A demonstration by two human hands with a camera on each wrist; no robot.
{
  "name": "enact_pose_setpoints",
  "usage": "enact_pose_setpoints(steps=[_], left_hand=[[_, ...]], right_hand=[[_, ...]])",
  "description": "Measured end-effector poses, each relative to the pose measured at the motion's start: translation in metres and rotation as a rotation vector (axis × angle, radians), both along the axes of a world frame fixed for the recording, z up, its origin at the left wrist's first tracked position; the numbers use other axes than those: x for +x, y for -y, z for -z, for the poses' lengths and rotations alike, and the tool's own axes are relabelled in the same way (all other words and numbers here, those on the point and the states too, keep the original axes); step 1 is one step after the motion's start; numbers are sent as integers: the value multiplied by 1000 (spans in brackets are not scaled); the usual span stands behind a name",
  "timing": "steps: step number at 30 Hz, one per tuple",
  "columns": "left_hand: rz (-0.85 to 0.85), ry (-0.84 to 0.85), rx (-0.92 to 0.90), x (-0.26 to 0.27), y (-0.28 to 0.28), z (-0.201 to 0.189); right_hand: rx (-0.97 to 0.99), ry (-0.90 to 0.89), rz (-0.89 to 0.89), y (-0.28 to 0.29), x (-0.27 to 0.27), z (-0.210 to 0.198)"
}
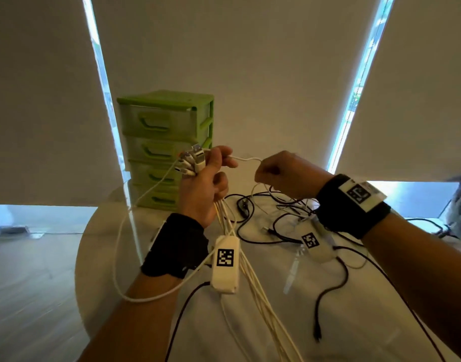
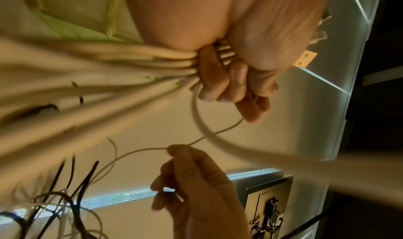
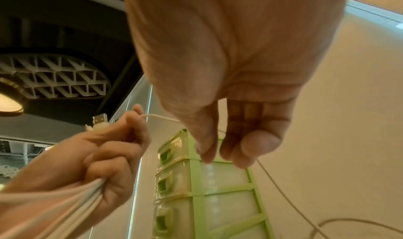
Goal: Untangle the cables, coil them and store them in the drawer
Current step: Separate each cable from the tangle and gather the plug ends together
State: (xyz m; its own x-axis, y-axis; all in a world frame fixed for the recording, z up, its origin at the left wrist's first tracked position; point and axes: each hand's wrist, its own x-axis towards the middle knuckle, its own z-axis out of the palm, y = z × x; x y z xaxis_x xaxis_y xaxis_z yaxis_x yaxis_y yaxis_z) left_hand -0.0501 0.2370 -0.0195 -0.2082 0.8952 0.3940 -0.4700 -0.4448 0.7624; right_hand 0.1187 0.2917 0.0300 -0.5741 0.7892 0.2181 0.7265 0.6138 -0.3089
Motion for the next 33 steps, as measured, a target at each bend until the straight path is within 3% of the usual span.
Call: enact_pose_setpoints(steps=[4, 8, 15, 20, 23, 26, 28, 33], left_hand=[[34, -11, 24, 2, 1, 1], [63, -56, 64, 5, 3, 0], [68, -257, -37, 16, 0, 11], [-91, -365, -135, 18, -7, 13], [-114, -274, -137, 10, -7, 9], [-130, -371, -147, 5, -7, 10], [-168, -387, -204, 1, -9, 10], [-132, -211, -293, -11, -12, 4]], right_hand=[[-60, -204, 17, -3, -7, -6], [8, -61, 5, -2, -12, -11], [-266, -526, -365, 26, -9, -51], [-307, -741, -574, 39, -4, -62], [-180, -621, -444, 32, 7, -50], [-90, -416, -412, 27, 17, -39], [-68, -386, -397, 31, 30, -44], [-124, -321, -288, 52, 116, -57]])
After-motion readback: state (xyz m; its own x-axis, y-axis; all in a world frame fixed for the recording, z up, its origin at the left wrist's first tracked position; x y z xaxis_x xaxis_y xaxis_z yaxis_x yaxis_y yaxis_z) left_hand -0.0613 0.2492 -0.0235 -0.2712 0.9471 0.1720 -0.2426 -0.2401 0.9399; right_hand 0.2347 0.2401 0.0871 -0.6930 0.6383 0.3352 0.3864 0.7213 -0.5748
